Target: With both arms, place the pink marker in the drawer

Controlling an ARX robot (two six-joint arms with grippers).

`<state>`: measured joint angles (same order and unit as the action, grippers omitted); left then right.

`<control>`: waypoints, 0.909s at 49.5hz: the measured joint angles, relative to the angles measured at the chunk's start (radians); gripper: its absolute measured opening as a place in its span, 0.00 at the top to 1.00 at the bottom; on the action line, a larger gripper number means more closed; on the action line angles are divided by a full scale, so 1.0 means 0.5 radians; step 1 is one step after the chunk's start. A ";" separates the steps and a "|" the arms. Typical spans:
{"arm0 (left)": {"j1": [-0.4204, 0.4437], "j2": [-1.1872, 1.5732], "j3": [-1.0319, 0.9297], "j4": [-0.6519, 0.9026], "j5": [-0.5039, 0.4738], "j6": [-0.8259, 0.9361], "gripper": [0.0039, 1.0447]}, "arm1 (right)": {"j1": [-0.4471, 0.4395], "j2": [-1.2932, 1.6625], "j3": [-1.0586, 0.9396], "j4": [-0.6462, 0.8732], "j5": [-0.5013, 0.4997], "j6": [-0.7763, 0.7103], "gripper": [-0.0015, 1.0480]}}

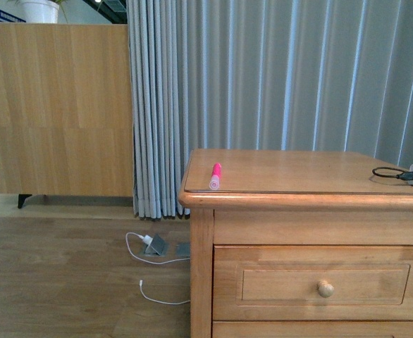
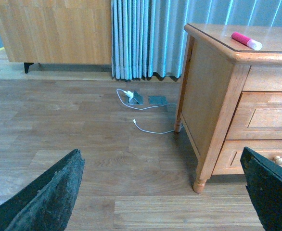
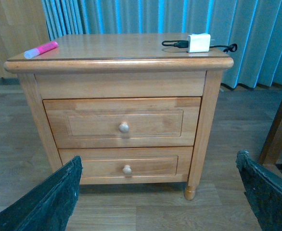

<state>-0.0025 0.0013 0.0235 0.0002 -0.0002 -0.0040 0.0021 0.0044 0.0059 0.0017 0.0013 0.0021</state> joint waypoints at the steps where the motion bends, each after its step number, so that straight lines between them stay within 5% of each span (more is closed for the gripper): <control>1: 0.000 0.000 0.000 0.000 0.000 0.000 0.06 | 0.000 0.000 0.000 0.000 0.000 0.000 0.08; 39: 0.000 0.001 0.000 0.000 0.000 0.000 0.06 | 0.000 0.000 0.001 0.000 0.000 0.000 0.08; 45: 0.000 0.001 0.000 0.000 0.000 -0.001 0.06 | -0.143 0.288 0.109 -0.243 -0.430 0.152 0.08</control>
<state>-0.0025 0.0017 0.0235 0.0002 -0.0002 -0.0044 -0.0692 0.1486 0.0605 -0.1200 -0.2138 0.0780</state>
